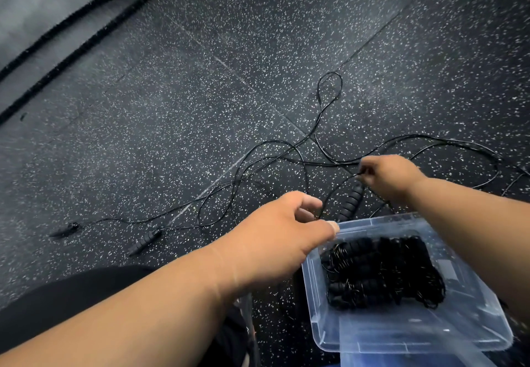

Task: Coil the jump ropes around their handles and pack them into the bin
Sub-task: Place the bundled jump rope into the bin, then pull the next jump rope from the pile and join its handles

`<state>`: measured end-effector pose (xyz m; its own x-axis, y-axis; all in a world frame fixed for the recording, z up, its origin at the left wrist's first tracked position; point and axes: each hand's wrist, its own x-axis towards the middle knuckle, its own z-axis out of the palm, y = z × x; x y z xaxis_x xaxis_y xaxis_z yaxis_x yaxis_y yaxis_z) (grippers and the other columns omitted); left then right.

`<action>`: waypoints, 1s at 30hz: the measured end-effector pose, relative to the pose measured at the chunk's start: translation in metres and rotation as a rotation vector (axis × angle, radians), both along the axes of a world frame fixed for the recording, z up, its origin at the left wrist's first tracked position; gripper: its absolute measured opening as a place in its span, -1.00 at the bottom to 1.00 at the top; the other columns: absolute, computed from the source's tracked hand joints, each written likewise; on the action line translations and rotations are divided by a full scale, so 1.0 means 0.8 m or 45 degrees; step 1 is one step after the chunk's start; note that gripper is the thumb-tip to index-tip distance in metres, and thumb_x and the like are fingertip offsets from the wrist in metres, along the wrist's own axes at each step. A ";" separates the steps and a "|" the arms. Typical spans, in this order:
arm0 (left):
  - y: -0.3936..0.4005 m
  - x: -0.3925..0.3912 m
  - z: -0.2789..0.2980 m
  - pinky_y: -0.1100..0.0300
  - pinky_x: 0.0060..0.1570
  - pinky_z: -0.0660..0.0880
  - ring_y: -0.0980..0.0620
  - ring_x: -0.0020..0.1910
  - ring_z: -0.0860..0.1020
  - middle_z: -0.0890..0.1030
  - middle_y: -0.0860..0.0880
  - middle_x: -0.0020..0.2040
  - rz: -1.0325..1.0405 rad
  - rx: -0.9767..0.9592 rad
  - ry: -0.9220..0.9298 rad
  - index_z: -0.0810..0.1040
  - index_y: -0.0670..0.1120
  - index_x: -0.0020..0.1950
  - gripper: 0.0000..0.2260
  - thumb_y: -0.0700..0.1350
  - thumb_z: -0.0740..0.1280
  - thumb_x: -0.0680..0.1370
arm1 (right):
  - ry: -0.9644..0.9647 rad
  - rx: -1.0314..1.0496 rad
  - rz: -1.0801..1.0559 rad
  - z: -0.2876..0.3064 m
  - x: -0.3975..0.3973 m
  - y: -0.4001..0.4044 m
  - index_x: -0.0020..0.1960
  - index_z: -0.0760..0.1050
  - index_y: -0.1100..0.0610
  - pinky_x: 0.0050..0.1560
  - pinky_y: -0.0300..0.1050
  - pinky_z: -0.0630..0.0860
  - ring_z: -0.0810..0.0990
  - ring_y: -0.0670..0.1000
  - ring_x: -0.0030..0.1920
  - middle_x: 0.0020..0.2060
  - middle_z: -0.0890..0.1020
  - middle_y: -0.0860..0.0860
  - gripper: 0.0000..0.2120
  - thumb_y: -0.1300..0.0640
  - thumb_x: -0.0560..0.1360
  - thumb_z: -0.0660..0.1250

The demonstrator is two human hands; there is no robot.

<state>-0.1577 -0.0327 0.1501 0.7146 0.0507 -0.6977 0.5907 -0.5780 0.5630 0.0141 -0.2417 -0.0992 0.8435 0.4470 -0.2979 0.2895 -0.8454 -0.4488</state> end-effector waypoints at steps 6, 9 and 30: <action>0.010 -0.007 0.015 0.17 0.21 0.48 0.12 0.22 0.52 0.26 0.09 0.55 0.064 0.247 -0.191 0.16 0.17 0.66 -0.19 0.20 0.49 0.50 | -0.033 0.581 0.054 0.170 -0.049 0.064 -0.10 0.58 -0.01 -0.25 -0.18 0.49 0.57 -0.11 -0.32 -0.32 0.63 -0.14 -0.91 0.10 0.57 0.45; 0.016 -0.011 0.018 0.04 0.49 0.31 -0.01 0.55 0.31 0.10 0.07 0.66 0.127 0.305 -0.288 -0.06 0.18 0.71 0.01 0.20 0.55 0.46 | 0.134 0.993 0.026 0.250 -0.081 0.084 -0.10 0.57 0.09 -0.17 -0.08 0.60 0.58 -0.05 -0.30 -0.29 0.68 0.04 -0.90 0.22 0.58 0.43; -0.004 -0.087 0.134 -0.06 -0.27 0.69 -0.13 -0.20 0.74 0.73 -0.17 -0.18 0.837 -1.073 -0.617 0.47 -0.07 -0.13 -0.56 0.16 0.04 0.77 | 0.630 0.859 0.024 0.375 -0.274 0.066 0.33 0.57 -0.10 0.44 0.13 0.36 0.54 -0.01 0.36 0.24 0.66 -0.11 -0.53 0.07 0.43 0.27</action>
